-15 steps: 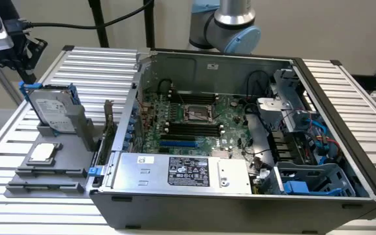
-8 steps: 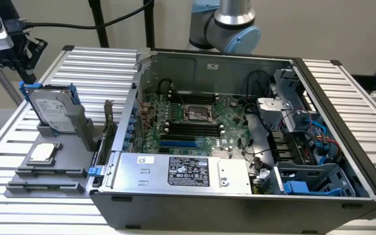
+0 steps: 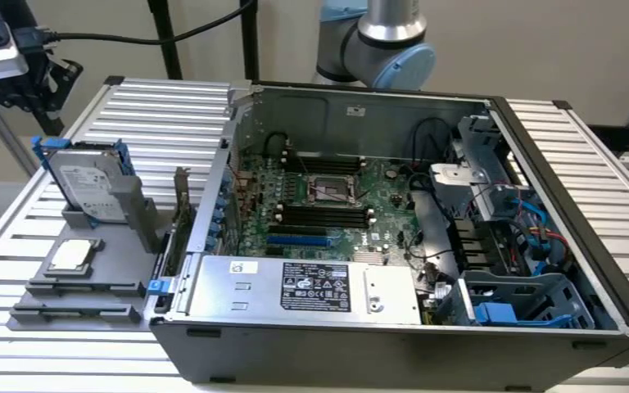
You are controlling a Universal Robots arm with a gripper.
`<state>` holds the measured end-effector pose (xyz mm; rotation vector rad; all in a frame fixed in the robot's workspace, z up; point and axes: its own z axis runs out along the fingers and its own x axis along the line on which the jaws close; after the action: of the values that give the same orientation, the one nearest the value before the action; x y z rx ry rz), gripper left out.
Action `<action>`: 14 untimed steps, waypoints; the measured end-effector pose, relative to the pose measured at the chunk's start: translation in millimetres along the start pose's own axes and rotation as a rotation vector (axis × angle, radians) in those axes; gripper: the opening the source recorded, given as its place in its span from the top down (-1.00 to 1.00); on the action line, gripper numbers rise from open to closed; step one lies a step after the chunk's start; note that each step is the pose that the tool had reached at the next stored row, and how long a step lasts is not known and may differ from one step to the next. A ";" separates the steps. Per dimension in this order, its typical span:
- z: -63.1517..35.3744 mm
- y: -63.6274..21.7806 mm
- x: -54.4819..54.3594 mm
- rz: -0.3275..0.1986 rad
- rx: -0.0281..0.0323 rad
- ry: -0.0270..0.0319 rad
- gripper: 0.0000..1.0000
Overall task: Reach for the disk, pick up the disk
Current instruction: 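Reach for the disk, then pick up the disk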
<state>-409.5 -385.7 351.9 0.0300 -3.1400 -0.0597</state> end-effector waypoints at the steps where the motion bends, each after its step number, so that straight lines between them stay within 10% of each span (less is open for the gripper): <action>1: 0.1 2.1 0.9 0.000 0.0000 0.0000 0.79; 7: 0.1 3.2 4.3 -0.004 0.0000 0.0000 0.79; 14: 0.2 3.3 4.3 -0.128 0.0000 0.0047 0.79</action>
<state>-413.9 -382.6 351.8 0.2301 -3.1294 -0.0595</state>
